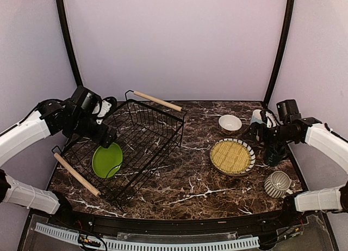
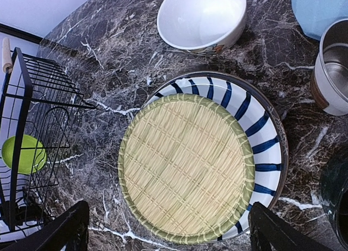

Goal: Unload the mixed dishes from the dish rack
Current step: Grab the plate from the dish rack.

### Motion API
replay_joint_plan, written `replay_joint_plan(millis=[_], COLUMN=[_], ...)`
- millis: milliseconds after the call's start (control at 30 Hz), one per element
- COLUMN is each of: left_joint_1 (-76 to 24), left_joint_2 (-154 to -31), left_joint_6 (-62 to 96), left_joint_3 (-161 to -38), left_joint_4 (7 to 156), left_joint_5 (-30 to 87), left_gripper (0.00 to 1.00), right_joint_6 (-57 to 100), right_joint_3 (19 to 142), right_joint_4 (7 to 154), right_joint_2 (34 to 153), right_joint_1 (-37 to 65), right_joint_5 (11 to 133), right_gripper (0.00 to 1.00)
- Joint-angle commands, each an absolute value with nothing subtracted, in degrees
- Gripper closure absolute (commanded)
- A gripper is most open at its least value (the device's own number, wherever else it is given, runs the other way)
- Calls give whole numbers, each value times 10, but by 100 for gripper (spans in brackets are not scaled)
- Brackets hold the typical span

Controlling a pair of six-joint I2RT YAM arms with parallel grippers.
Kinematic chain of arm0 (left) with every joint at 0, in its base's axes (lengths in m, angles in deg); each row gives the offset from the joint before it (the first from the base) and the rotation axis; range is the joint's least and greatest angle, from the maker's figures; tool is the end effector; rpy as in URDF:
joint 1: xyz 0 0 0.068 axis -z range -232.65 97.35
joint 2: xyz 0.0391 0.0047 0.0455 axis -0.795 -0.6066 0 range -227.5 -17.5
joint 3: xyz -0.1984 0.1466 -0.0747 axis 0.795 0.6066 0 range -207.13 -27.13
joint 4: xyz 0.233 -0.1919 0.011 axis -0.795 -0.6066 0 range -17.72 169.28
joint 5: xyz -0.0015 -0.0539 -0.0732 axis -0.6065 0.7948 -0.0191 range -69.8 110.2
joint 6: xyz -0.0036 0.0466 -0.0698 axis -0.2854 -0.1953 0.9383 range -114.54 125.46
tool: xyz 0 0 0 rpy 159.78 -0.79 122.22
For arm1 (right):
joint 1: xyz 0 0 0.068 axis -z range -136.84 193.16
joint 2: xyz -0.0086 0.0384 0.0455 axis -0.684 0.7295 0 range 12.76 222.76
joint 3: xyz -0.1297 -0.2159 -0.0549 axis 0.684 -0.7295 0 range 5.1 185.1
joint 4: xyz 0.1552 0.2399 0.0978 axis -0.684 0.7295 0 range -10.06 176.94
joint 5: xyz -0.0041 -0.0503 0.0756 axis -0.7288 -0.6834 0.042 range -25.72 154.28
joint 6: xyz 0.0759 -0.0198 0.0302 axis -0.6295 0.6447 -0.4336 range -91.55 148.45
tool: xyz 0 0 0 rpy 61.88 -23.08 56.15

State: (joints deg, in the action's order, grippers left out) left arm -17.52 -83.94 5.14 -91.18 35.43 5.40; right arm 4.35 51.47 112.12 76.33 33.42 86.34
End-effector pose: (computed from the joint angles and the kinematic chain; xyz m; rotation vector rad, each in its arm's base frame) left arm 0.2654 -0.1637 0.2843 0.5963 2.2665 0.0089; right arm 0.2858 0.0771 0.2002 0.1326 2.4790 0.7285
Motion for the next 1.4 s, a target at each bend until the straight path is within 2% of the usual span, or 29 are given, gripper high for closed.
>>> replay_joint_plan(millis=[0,167,367,700,1033,1367], left_joint_1=[-212,-232,-242,-243,-243,-243], left_joint_2=[-862,-890,-917,-928,-958,-955], left_joint_6=[40,34,26,24,24,18], left_joint_3=[-891,-876,-868,-868,-881,-910], left_joint_4=[301,306,313,313,294,273], left_joint_5=[51,58,55,75,96,95], left_gripper=[1,1,9,35,69,86], right_joint_6=[46,45,45,42,43,44], right_joint_3=[516,514,512,508,516,520], right_joint_4=[1105,1107,1103,1093,1096,1095], right_joint_2=[747,739,742,751,752,753], right_joint_1=[331,331,331,331,331,332], right_joint_5=[874,876,881,889,891,892], right_gripper=[1,1,1,1,1,1])
